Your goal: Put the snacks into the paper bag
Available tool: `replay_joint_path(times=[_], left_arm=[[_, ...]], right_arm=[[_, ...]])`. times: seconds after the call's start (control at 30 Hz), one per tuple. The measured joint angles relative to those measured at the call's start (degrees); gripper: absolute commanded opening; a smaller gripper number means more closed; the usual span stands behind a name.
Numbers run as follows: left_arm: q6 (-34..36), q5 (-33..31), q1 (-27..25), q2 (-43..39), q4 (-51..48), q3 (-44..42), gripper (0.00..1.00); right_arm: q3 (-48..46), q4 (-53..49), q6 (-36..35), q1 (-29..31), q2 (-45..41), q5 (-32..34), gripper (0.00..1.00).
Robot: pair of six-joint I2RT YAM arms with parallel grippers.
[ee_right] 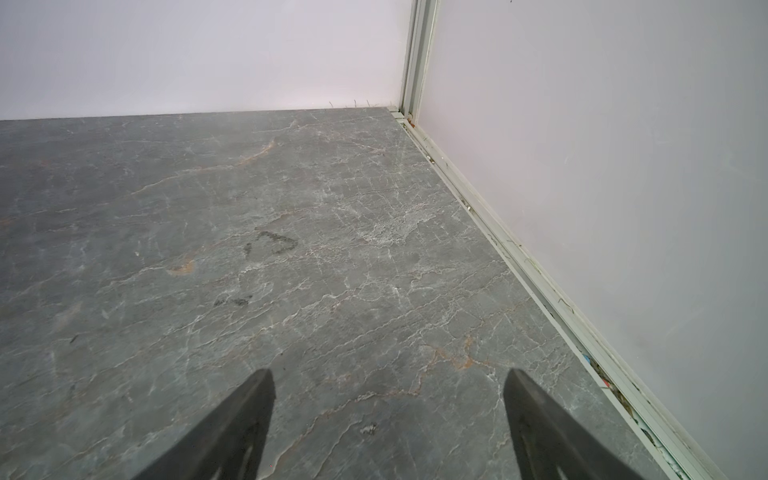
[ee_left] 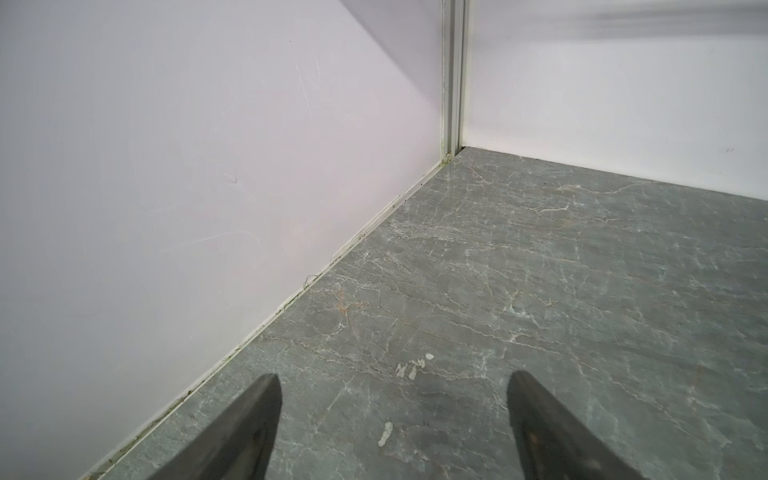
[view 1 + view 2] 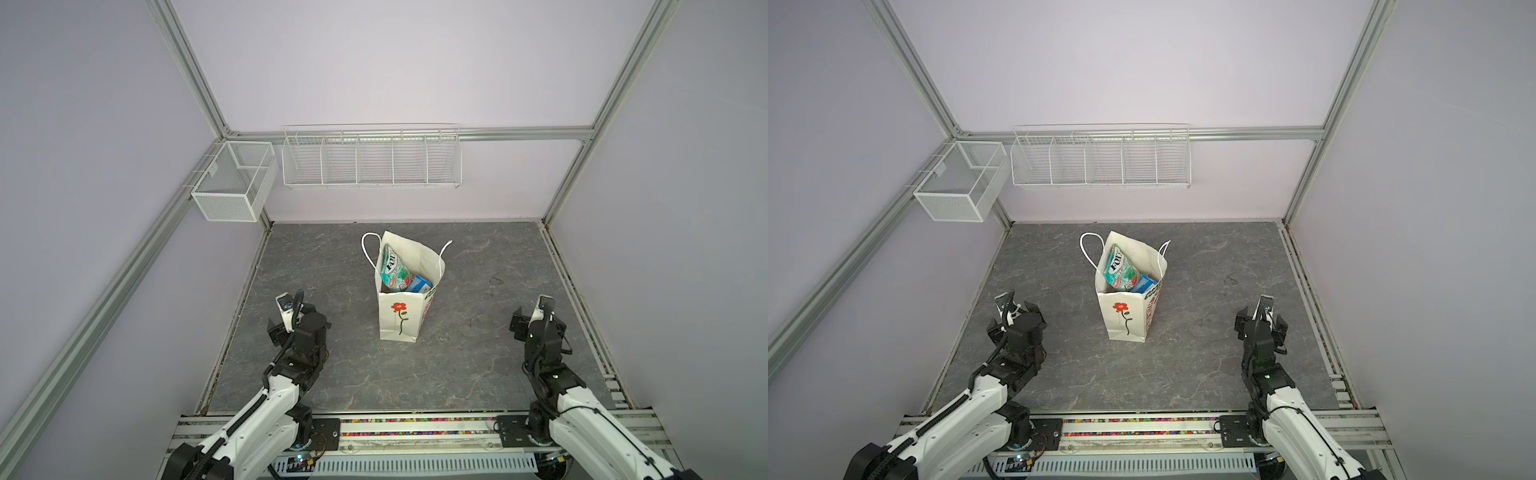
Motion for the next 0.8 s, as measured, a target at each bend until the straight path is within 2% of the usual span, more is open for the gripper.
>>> replay_joint_path(times=[0.1,0.13,0.8], left_arm=[[0.2,0.6,0.5,1.6,1.2,0.0,0.90],[0.2,0.7,0.6,2.1,1.5,0.0,1.00],[-0.5,3.5,5.8,6.3,4.7,0.0,0.99]], right_arm=[[0.0,1.7,-0.3,-0.5,2.5,-0.9,0.89],[0.0,2.1,-0.5,-0.6,3.3,-1.2,0.89],[0.0,17.0,-3.3,-1.6,13.4,-1.9,0.89]])
